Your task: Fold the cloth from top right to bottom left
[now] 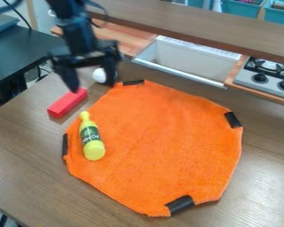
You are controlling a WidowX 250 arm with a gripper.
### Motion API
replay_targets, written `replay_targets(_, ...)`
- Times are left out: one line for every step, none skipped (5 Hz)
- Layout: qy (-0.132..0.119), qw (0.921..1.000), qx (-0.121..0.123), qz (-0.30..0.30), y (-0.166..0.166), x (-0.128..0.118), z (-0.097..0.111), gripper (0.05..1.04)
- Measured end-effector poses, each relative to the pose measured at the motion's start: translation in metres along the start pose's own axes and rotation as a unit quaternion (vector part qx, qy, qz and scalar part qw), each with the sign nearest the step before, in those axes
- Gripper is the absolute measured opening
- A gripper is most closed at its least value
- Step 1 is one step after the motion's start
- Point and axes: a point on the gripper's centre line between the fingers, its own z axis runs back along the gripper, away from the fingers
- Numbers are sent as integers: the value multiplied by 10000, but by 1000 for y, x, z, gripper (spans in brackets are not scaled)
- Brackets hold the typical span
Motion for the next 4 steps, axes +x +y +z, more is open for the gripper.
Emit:
replay_targets(-149,9986,360,363,-31,2,-27,998)
replay_targets(-230,9982,448,319,-69,7,-44,999)
replay_targets(-443,9982,344,225,-103,10,-54,999)
replay_targets(-671,9974,200,152,-131,11,-64,998)
